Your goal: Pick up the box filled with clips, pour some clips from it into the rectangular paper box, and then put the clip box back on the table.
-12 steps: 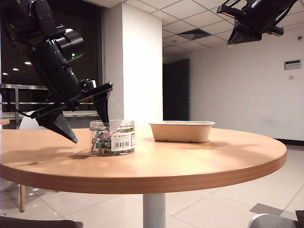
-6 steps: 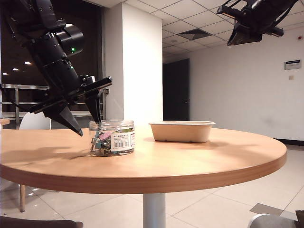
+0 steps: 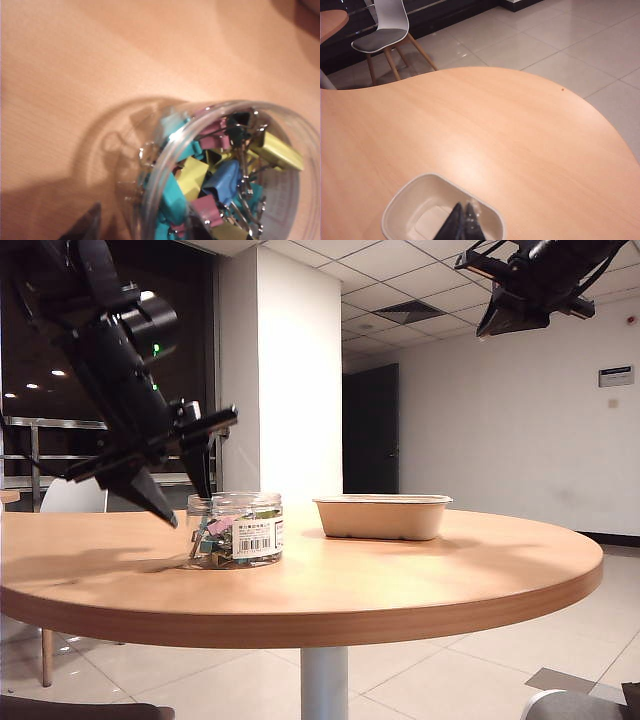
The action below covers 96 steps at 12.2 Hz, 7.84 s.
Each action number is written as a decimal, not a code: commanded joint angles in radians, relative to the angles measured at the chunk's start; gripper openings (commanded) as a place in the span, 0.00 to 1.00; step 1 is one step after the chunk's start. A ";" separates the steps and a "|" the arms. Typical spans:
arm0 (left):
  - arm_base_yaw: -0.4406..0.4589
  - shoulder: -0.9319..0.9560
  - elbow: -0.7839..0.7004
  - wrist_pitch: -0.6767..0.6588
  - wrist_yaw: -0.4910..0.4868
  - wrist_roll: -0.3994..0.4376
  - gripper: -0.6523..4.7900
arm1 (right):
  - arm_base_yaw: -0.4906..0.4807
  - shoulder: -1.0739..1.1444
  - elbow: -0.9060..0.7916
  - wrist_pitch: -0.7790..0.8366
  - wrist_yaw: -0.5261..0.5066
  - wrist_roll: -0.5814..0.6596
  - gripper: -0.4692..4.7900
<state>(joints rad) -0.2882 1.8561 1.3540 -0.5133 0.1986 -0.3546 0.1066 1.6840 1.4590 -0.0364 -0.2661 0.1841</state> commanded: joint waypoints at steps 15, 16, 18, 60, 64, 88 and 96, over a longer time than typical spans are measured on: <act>-0.002 0.020 0.004 0.035 -0.019 0.003 0.11 | 0.000 -0.005 0.005 0.011 -0.006 0.002 0.09; -0.002 0.019 0.005 0.033 -0.019 0.003 0.11 | 0.000 -0.005 0.005 0.011 -0.006 0.002 0.09; -0.002 0.019 0.054 -0.022 -0.019 0.003 0.11 | 0.000 0.007 0.005 0.010 -0.006 0.002 0.09; -0.002 -0.020 0.403 -0.250 -0.033 0.093 0.11 | 0.257 0.215 0.012 -0.454 0.119 0.116 0.07; -0.002 -0.020 0.403 -0.249 -0.019 0.093 0.11 | 0.257 0.262 0.012 -0.460 0.122 0.164 0.07; -0.394 0.104 0.353 0.136 -0.789 0.708 0.11 | 0.125 -0.008 0.012 -0.174 -0.029 0.114 0.64; -0.433 0.081 0.049 0.709 -0.890 0.895 0.11 | 0.013 -0.008 0.012 -0.198 -0.104 0.106 0.60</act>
<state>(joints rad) -0.7174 1.9526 1.4059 0.1345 -0.6750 0.5220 0.1184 1.6833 1.4654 -0.2455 -0.3584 0.2955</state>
